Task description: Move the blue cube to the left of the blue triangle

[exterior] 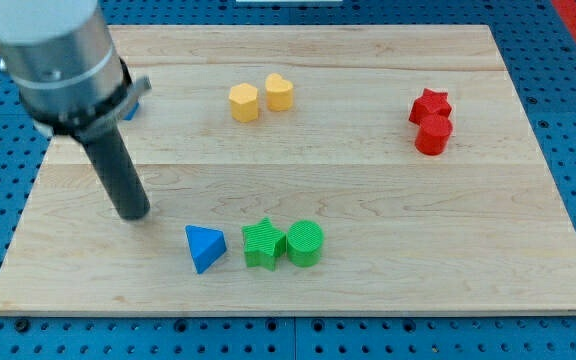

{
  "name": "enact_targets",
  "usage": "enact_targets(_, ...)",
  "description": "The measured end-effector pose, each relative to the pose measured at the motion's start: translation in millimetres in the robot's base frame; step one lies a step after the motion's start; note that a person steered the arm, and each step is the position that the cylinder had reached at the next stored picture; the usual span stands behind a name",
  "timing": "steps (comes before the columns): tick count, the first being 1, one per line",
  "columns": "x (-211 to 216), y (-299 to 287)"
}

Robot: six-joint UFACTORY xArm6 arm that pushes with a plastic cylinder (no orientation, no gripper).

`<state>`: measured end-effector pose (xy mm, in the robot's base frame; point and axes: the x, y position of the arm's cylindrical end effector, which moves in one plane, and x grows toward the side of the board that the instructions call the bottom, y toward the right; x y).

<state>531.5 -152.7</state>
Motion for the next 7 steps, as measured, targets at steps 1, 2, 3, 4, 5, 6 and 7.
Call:
enact_targets(1,16.5,25.7)
enact_targets(2,16.5,44.2)
enact_targets(3,15.3,60.1)
enact_targets(4,-20.5,32.7)
enact_targets(5,-75.3,-33.8)
enact_targets(6,-91.3,-95.1)
enact_targets(7,-98.0,-150.5)
